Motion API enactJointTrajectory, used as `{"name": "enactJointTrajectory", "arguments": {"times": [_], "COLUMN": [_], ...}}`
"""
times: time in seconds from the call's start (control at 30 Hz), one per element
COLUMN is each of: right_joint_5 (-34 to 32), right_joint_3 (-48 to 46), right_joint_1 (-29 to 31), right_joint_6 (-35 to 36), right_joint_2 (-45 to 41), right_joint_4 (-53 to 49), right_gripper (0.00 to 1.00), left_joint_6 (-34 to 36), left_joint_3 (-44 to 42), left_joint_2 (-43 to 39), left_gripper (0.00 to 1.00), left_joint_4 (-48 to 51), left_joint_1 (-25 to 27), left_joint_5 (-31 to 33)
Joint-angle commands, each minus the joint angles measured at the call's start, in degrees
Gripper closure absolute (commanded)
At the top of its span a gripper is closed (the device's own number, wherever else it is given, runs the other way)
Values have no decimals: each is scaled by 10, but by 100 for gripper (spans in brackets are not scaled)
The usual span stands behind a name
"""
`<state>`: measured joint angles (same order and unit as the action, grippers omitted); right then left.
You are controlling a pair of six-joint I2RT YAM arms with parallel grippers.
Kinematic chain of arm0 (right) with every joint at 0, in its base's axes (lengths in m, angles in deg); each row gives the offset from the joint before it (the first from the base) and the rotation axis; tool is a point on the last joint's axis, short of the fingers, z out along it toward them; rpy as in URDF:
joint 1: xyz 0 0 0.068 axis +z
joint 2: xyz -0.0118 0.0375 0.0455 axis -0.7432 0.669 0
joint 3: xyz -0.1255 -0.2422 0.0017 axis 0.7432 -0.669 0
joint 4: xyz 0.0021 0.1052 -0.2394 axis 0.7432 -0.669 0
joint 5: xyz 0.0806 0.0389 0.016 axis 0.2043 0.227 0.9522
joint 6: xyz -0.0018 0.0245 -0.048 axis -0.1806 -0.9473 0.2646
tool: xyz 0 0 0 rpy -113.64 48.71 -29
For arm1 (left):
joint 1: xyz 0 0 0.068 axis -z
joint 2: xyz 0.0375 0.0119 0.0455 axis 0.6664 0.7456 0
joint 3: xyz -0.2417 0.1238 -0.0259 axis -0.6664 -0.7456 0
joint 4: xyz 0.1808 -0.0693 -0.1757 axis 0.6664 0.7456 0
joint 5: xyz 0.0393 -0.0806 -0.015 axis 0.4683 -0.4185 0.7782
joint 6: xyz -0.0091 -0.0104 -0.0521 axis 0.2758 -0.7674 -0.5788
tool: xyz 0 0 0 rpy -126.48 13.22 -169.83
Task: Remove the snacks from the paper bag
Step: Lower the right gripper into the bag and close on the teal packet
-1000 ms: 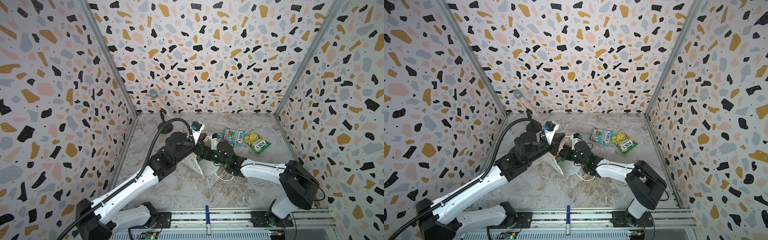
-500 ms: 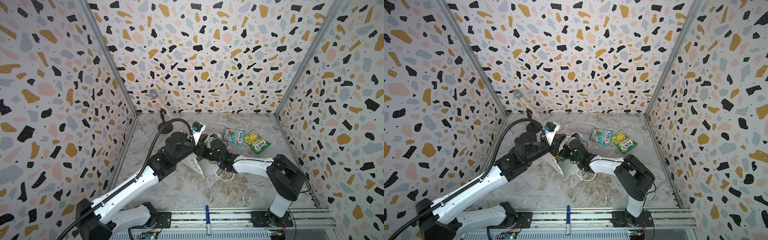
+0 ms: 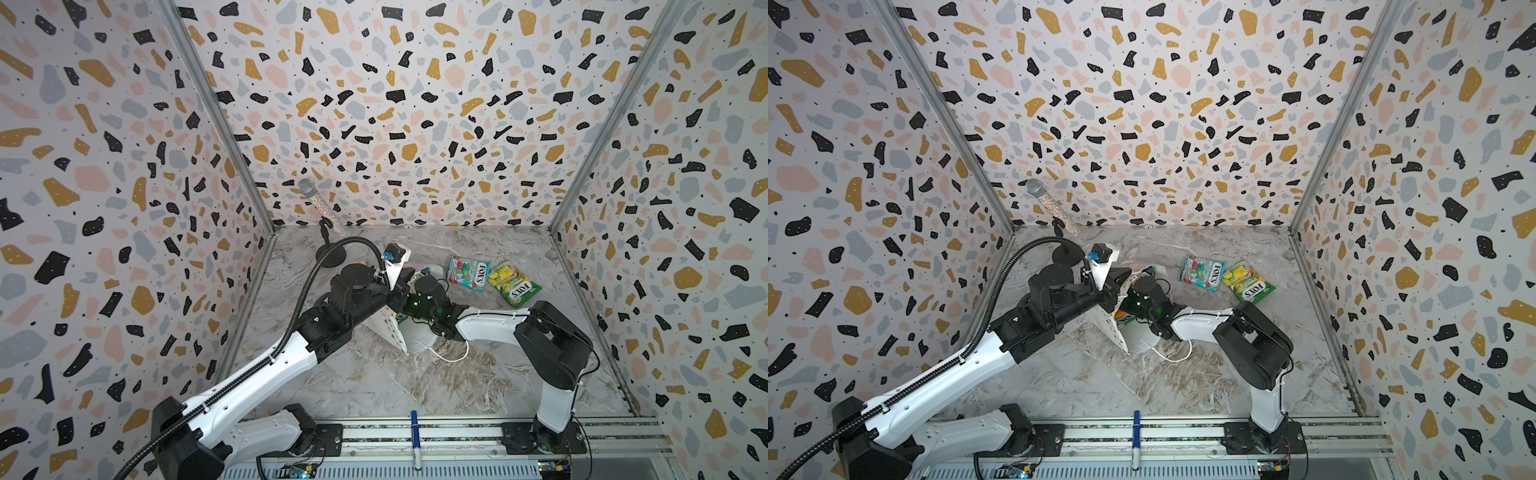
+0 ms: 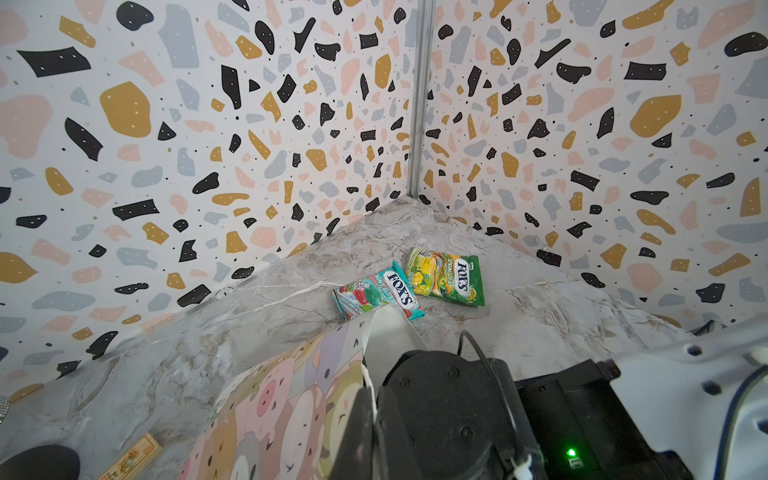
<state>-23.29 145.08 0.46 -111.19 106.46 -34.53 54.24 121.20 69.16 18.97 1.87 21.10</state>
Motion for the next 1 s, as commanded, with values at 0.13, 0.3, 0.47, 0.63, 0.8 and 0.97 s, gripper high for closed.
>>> {"name": "enactJointTrajectory", "arguments": {"times": [0.13,0.3,0.47,0.63,0.8,0.97], "right_joint_5": [-19,-28,-30,-31,-27,-15], "right_joint_3": [-5,-12,-37,-55,-69,-76], "right_joint_1": [4,8,10,11,13,13], "right_joint_6": [28,60,77,98,125,155], "right_joint_2": [-39,-66,-94,-131,-176,-223], "right_joint_4": [0,-26,-33,-48,-76,-121], "right_gripper": [100,100,100,100,100,100], "left_joint_6": [2,-2,-4,-4,-5,-4], "left_joint_3": [-4,-5,-8,-10,-10,-10], "left_joint_2": [-17,-14,-14,-13,-13,-14], "left_gripper": [100,100,100,100,100,100], "left_joint_4": [-25,-24,-25,-26,-27,-26], "left_joint_1": [-1,-1,-1,-1,-1,-1], "left_joint_5": [59,98,120,137,138,138]}}
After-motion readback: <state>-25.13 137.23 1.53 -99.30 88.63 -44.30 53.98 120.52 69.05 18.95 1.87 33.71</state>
